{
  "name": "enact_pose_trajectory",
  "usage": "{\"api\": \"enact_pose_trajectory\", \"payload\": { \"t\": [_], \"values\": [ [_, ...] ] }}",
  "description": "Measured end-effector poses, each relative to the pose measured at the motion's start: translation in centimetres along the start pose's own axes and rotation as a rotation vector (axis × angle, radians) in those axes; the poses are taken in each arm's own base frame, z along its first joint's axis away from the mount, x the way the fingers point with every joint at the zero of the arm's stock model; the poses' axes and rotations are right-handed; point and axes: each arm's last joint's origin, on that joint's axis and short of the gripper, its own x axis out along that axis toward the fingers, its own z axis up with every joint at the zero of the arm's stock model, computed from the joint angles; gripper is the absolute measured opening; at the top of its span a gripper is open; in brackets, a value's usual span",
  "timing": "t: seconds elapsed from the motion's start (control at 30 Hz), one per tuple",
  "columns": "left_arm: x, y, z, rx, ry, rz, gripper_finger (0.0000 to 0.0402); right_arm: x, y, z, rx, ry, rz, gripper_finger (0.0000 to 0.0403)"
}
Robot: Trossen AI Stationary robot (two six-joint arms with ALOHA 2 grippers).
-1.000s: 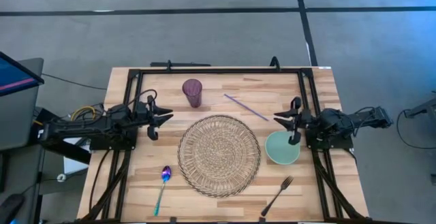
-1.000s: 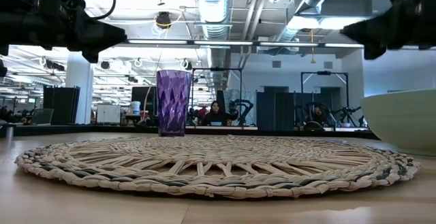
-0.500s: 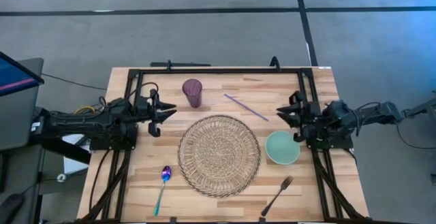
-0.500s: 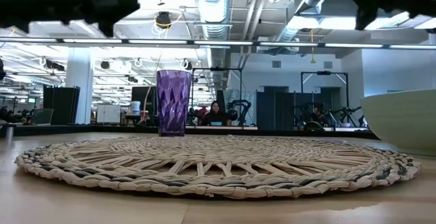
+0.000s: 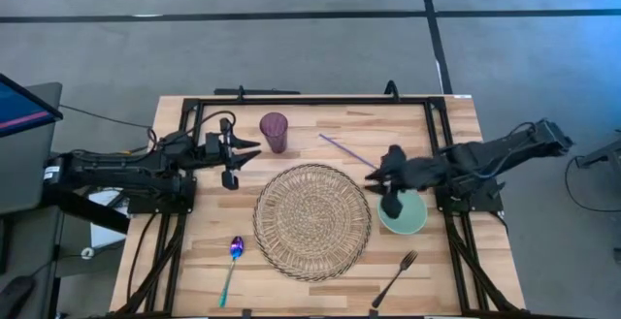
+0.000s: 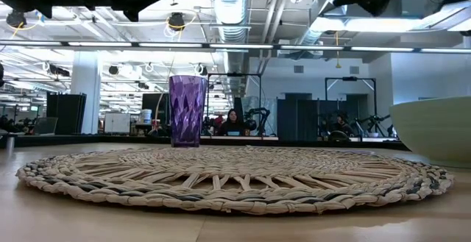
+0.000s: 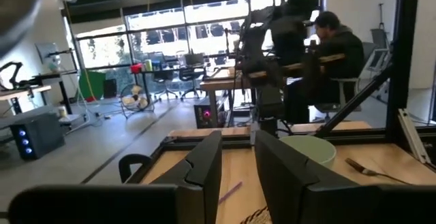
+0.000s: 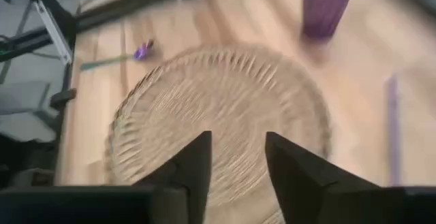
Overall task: Pick & Place Utensil
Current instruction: Put the light blue bowl on the table placemat
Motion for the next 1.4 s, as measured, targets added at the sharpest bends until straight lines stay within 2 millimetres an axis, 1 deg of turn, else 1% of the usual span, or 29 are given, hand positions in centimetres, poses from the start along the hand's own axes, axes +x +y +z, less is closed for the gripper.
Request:
{"api": "enact_pose_trajectory", "payload": {
  "t": [0.17,0.23,0.37,0.47,0.53,0.6,0.8,0.9,0.97,1.07,1.2,1.23,1.4],
  "values": [
    [0.0,0.1,0.0,0.0,-0.003,0.02,0.0091,3.0,2.9,-0.2,0.165,0.327,-0.095,0.0186],
    [0.0,0.1,0.0,0.0,0.002,0.019,0.0091,3.8,3.6,-1.0,0.206,0.458,-0.184,0.0202],
    [0.1,0.0,-0.1,0.001,0.009,0.018,0.0091,6.0,4.5,-3.1,0.303,0.625,-0.366,0.0221],
    [0.1,0.0,-0.1,0.0,0.01,0.018,0.0091,7.7,4.9,-4.5,0.391,0.736,-0.428,0.0225],
    [0.1,0.0,-0.1,0.0,0.01,0.018,0.0091,8.9,5.1,-5.2,0.416,0.79,-0.457,0.0225],
    [0.1,0.0,-0.1,0.0,0.009,0.018,0.0091,10.0,5.0,-6.0,0.417,0.826,-0.508,0.0223],
    [0.1,0.0,-0.1,0.0,0.009,0.018,0.0091,12.2,4.8,-7.4,0.435,0.901,-0.575,0.0211],
    [0.1,0.1,-0.1,0.001,0.006,0.018,0.0091,12.8,4.6,-7.9,0.438,0.928,-0.61,0.0194],
    [0.1,0.1,-0.1,0.001,0.007,0.018,0.0091,13.1,4.6,-8.1,0.438,0.945,-0.612,0.0171],
    [0.1,0.1,-0.1,0.001,0.006,0.018,0.0091,13.1,4.4,-7.9,0.445,0.946,-0.612,0.0117],
    [0.1,0.1,-0.1,0.043,0.007,0.018,0.0091,12.5,4.5,-7.4,0.456,0.942,-0.589,0.0025],
    [0.1,0.1,-0.1,0.049,0.007,0.018,0.0091,12.3,4.5,-7.3,0.459,0.938,-0.581,0.0014],
    [0.1,0.1,-0.1,0.053,0.005,0.019,0.0091,11.1,4.6,-6.3,0.48,0.904,-0.536,0.0011]
  ]
}}
